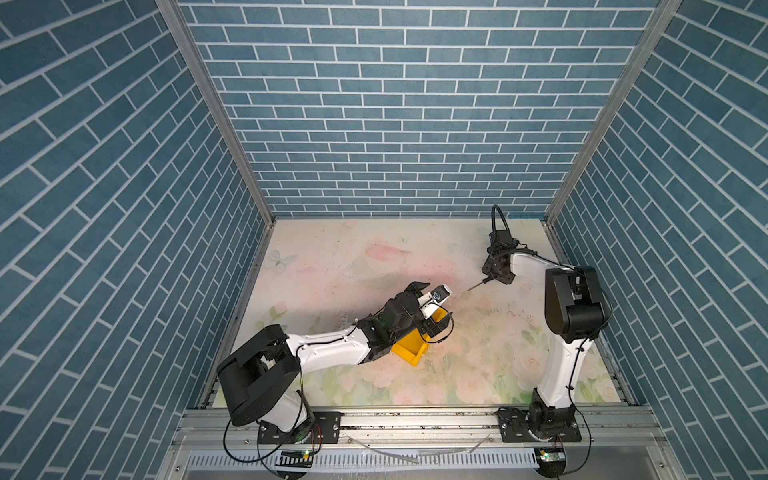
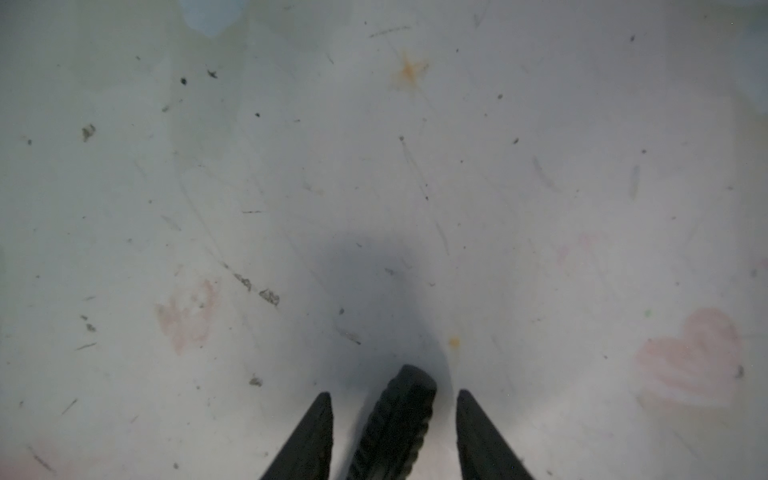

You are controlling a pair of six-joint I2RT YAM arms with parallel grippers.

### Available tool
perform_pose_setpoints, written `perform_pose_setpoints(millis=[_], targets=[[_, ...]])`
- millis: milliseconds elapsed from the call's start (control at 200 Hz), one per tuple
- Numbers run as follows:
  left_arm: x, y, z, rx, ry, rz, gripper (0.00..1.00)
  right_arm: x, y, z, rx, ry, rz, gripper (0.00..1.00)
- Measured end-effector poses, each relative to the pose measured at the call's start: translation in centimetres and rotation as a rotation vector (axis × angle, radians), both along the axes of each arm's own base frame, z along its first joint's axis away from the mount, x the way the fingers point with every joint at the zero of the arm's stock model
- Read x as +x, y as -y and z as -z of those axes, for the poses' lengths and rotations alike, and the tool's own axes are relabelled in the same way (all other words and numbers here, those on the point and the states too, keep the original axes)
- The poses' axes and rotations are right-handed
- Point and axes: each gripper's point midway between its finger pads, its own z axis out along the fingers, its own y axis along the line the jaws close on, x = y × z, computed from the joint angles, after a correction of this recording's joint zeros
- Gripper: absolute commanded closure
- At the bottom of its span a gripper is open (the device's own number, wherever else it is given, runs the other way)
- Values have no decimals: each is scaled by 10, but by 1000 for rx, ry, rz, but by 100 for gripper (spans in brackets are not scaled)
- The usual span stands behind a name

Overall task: Put the screwdriver in the bin
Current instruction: 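Close the right gripper on the black handle and lift the screwdriver, then carry the screwdriver toward the left gripper and let the left gripper grasp the handle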

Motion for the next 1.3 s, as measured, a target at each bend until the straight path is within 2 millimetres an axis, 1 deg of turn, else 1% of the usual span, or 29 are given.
perform_pose_setpoints(millis=[65, 195, 315, 405, 485, 605, 715, 835, 1025, 1165, 1300], targets=[[0, 0, 0, 0, 0, 0, 0, -1, 0, 4, 1, -9, 0, 58], [0, 0, 0, 0, 0, 0, 0, 2, -2, 3, 11, -4, 2, 63], [0, 0, 0, 1, 1, -3, 0, 2, -3, 4, 16, -4, 5, 70], [0, 0, 0, 1, 1, -4, 0, 3, -3, 4, 24, -1, 9, 81], [1, -1, 0, 1, 3, -8, 0, 4, -4, 3, 28, 4, 11, 86], [2, -1, -1, -3, 2, -17, 0, 5, -6, 2, 39, 28, 7, 92], [4, -3, -3, -26, -12, -38, 0, 0, -6, -2, 52, 55, -1, 95], [6, -4, -3, -54, -41, -66, 0, -1, -10, -16, 75, 113, -24, 98], [10, -8, -3, -112, -100, -124, 0, 0, -18, -55, 112, 258, -97, 100], [18, -15, -4, -175, -160, -179, 0, -7, -27, -81, 150, 358, -165, 100], [32, -25, -6, -270, -247, -226, 0, -14, -42, -103, 208, 445, -243, 100]])
